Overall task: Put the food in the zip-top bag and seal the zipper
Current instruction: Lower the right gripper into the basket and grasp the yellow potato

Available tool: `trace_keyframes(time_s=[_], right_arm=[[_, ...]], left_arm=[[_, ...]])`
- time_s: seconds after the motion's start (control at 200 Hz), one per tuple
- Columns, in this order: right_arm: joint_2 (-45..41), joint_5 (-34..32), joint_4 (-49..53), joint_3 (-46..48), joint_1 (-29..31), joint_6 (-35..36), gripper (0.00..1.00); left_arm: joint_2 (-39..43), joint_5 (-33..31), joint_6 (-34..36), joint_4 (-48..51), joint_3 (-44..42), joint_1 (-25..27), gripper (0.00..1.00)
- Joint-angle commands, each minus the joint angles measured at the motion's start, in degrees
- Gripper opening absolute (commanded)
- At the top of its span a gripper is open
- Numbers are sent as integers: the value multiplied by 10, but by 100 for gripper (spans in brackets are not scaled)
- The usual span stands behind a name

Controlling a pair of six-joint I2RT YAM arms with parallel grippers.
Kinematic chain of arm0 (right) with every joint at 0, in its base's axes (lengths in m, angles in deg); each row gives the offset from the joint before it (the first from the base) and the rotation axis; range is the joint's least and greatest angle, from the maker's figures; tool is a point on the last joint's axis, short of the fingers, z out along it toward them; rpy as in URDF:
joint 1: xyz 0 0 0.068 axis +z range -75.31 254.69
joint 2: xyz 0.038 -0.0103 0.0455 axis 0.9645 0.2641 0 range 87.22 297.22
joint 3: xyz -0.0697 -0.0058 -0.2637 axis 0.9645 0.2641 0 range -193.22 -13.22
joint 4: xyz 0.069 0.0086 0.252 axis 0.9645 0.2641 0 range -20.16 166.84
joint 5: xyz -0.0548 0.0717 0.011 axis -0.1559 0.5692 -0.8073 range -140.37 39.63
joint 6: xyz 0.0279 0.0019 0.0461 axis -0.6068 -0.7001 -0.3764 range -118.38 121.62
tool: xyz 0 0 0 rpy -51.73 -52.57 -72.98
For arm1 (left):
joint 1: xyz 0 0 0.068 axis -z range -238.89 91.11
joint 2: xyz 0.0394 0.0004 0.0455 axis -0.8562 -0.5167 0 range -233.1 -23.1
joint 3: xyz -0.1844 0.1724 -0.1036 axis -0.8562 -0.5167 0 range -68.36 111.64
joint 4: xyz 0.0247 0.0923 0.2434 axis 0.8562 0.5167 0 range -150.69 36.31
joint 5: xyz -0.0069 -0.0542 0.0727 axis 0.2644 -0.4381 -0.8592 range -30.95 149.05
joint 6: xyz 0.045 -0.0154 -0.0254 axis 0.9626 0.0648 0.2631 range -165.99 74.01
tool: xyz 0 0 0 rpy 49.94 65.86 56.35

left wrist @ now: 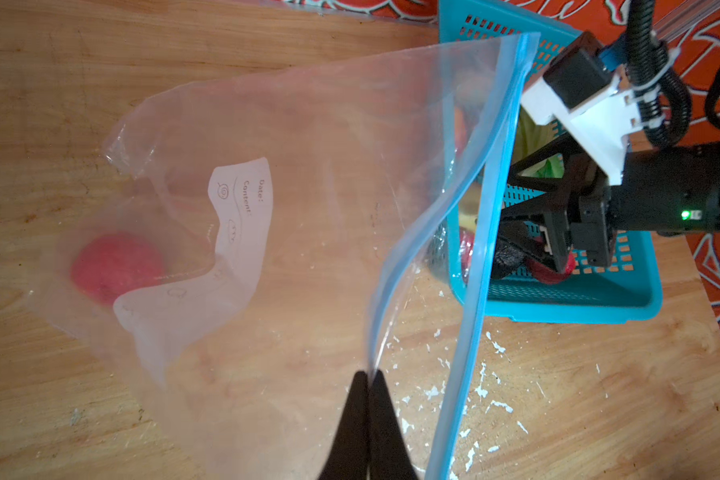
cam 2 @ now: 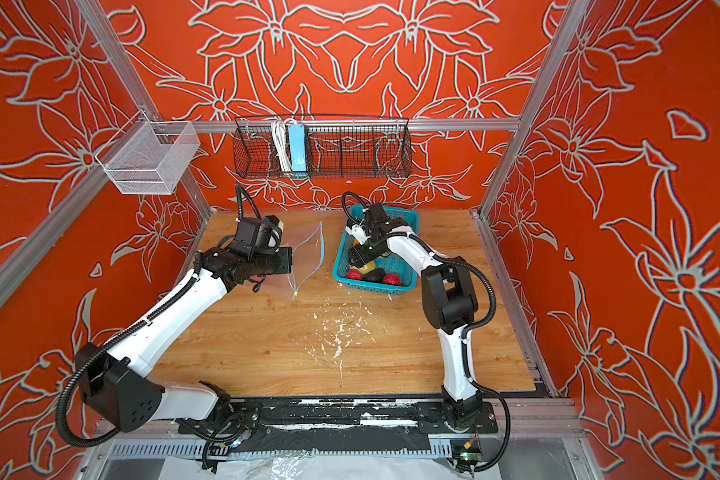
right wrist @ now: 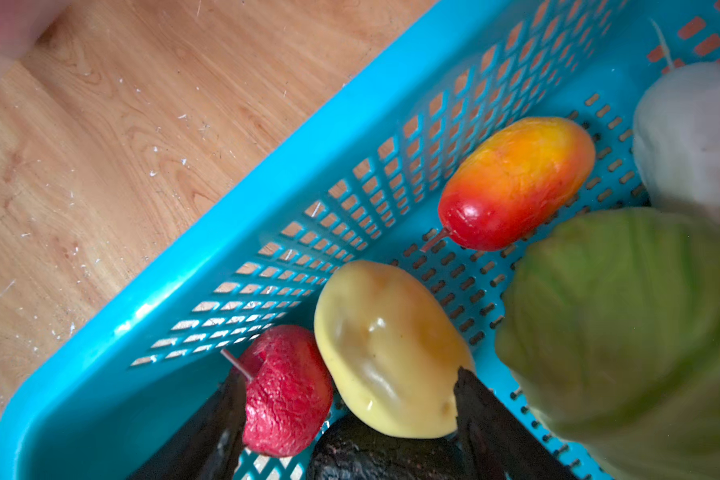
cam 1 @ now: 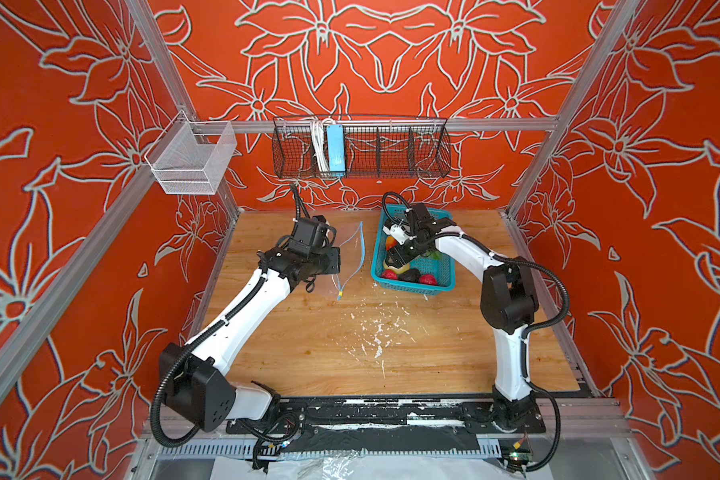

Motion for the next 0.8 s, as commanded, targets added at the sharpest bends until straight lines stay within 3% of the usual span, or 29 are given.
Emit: trace_keyframes(time_s=[0.0,0.205,0.405,0.671,0.796], right_arm=[[9,-2,11,-4,1,33,80],[39,-1,25,-26,1,41,79],[78,-63,57,-55,1,66,79],[89,-92,59,-62,0,74,83],[97,-81,59,-72,-1,72,84]], left_arm=[[22,-2,5,-12,-11,-2,0],[20,-3,1,-12,-16,-1,0],[15,0,1,-13,-16,-1,0],[9,4,-1,-14,-13,-1,0],[9,7,-2,-14,-13,-1,0]])
